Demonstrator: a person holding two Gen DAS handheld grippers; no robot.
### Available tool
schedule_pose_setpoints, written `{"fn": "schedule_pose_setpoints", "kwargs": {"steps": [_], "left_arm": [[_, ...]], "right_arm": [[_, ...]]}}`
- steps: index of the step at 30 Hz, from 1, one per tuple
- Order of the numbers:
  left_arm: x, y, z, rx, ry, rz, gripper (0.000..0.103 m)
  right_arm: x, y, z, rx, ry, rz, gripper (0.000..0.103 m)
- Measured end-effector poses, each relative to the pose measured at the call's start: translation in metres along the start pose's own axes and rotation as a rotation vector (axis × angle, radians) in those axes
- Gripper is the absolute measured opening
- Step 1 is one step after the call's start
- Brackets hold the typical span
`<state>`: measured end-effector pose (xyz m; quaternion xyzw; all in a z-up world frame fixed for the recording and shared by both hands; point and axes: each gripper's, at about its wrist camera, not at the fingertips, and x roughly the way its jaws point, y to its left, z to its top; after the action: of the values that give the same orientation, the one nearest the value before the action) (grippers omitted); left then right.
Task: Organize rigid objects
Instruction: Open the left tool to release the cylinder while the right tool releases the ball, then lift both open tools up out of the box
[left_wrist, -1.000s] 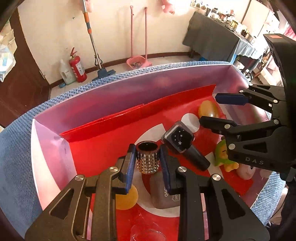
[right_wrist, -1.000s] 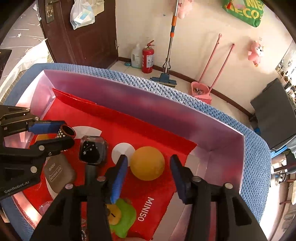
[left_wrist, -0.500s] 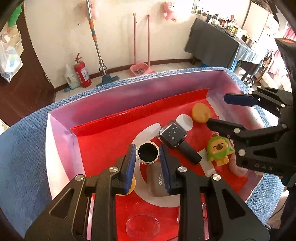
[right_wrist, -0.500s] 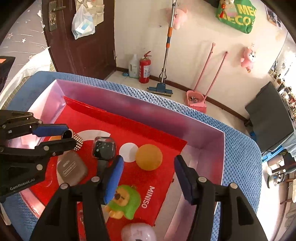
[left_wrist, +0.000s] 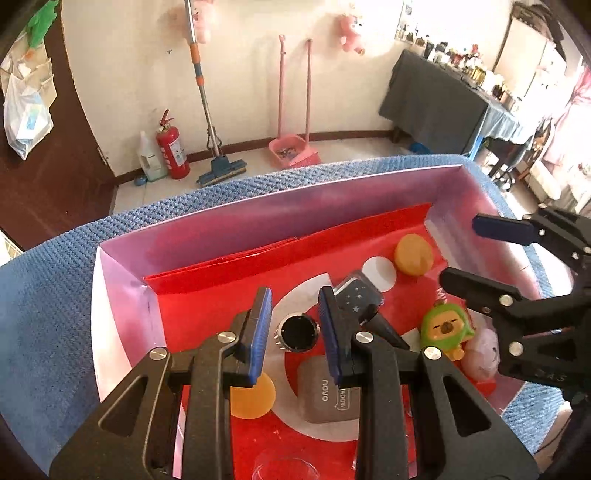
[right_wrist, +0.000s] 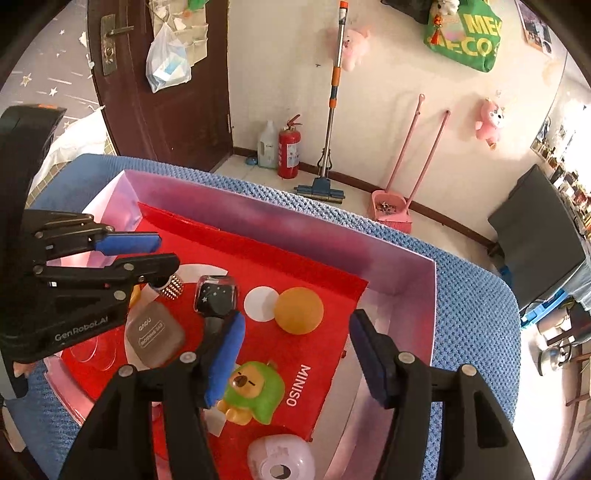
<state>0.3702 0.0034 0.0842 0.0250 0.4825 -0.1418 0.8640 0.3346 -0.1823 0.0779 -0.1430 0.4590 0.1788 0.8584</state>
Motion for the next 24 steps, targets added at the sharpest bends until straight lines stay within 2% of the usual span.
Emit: {"fn": "schedule_pose_setpoints", "kwargs": {"steps": [3, 7, 11, 12, 13, 14, 16, 21, 24], "left_arm": [[-0.016, -0.002, -0.004, 0.007, -0.049, -0.011, 0.025], [-0.055, -0.011, -0.016, 0.029, -0.158, -0.009, 0.025], [-0.097, -0.025, -0.033, 0.049, -0.275, 0.003, 0.028], [-0.105, -0.028, -0.038, 0.051, -0.298, 0.009, 0.045], [-0.116, -0.031, -0.045, 0.044, -0.334, 0.022, 0.079], [-0.125, -0.033, -0.052, 0.032, -0.376, 0.025, 0.09], [-0.143, -0.037, -0.065, 0.022, -0.47, 0.006, 0.092], [-0.166, -0.049, -0.093, 0.026, -0.537, 0.062, 0.092], [-0.17, -0.054, -0.11, 0.01, -0.585, 0.125, 0.093]], "right_arm": [[0.0, -0.003, 0.0, 0.009, -0.002, 0.005, 0.062], [-0.012, -0.007, -0.005, 0.028, -0.039, 0.015, 0.063], [-0.042, -0.011, -0.014, 0.079, -0.123, 0.043, 0.072], [-0.051, -0.011, -0.017, 0.089, -0.147, 0.047, 0.073], [-0.058, -0.012, -0.02, 0.097, -0.169, 0.052, 0.073], [-0.068, -0.011, -0.024, 0.108, -0.193, 0.059, 0.076], [-0.087, -0.01, -0.033, 0.128, -0.239, 0.07, 0.082], [-0.12, -0.003, -0.056, 0.143, -0.328, 0.065, 0.096], [-0.136, 0.004, -0.075, 0.14, -0.388, 0.02, 0.103]]}}
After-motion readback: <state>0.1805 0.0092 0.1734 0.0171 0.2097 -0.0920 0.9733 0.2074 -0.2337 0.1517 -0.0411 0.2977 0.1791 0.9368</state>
